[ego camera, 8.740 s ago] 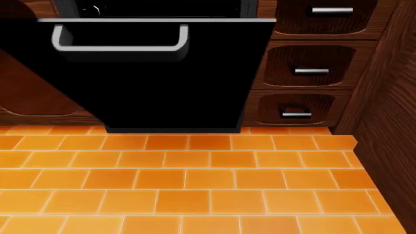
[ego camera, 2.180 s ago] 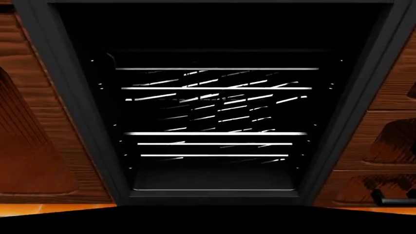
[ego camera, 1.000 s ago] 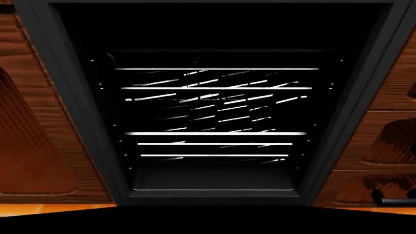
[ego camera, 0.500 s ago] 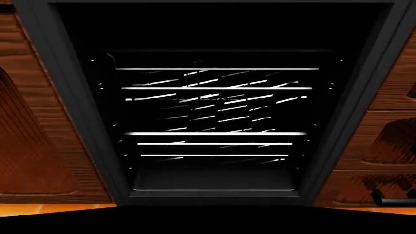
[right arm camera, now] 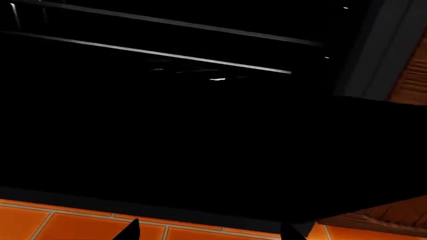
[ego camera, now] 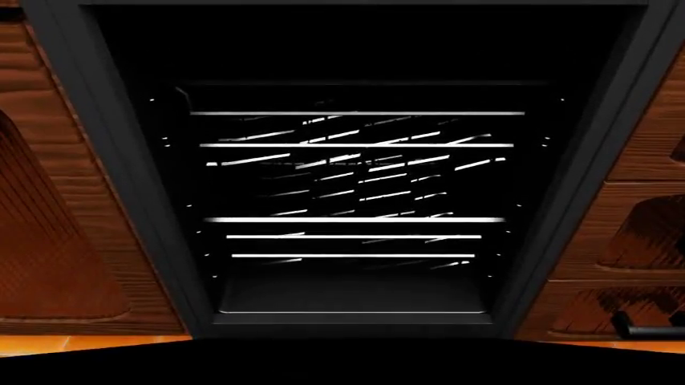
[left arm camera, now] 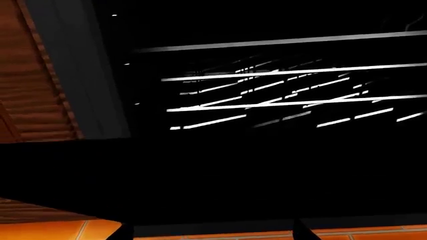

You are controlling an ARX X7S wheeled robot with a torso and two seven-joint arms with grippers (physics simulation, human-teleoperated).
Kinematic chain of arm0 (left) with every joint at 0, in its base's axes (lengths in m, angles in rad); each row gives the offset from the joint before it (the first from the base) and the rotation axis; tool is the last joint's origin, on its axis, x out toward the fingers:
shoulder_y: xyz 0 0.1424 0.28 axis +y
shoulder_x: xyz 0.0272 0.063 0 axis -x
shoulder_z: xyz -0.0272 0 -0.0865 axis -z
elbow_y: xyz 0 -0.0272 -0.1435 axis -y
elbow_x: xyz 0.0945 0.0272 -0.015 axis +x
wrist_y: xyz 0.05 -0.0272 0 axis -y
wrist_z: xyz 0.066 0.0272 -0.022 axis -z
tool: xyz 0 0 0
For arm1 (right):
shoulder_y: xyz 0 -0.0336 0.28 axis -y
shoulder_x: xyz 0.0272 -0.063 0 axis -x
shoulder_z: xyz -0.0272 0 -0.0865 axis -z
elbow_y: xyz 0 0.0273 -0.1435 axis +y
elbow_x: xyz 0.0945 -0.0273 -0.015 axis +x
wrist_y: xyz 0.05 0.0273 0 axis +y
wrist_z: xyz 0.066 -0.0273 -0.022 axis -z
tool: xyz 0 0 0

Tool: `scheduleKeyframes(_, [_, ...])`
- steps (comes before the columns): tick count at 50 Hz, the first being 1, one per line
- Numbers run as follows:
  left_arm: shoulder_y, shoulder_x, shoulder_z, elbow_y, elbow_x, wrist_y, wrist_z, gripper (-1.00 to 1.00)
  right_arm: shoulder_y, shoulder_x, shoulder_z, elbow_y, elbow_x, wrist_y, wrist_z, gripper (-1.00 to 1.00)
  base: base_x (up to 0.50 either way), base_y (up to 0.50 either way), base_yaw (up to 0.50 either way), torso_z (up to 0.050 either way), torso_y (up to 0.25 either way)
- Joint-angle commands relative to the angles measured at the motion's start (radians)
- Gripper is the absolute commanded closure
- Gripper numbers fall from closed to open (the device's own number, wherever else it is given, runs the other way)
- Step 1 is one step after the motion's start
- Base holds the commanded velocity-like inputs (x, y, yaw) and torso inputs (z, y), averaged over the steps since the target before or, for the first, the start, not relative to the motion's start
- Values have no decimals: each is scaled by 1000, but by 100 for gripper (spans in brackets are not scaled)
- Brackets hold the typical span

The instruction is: Close the dishwasher door

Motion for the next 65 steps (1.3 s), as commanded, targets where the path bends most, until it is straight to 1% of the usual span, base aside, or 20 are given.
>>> scheduleKeyframes(1, [-57,3,-11,0,-36,-50,13,-100,41,-9,-7,-7,-1,55,4,-100,0,0,0,0,0])
scheduleKeyframes(16, [-174,25,-18,-27,-80,-122,53,-100,119,-34,-10,-4,10,107,3,-100,1,0,0,0,0])
scheduleKeyframes(33, [-288,36,-11,-36,-91,-197,83,-100,174,-40,-18,-26,1,154,7,-100,9,0,-4,0,0])
scheduleKeyframes(44, [-348,27,-6,-1,-102,-253,97,-100,211,-38,-13,-62,3,195,15,-100,6,0,-5,0,0])
scheduleKeyframes(65, [-455,26,-22,-4,-147,-327,129,-100,284,-48,-8,-92,20,258,15,-100,6,-1,-5,0,1])
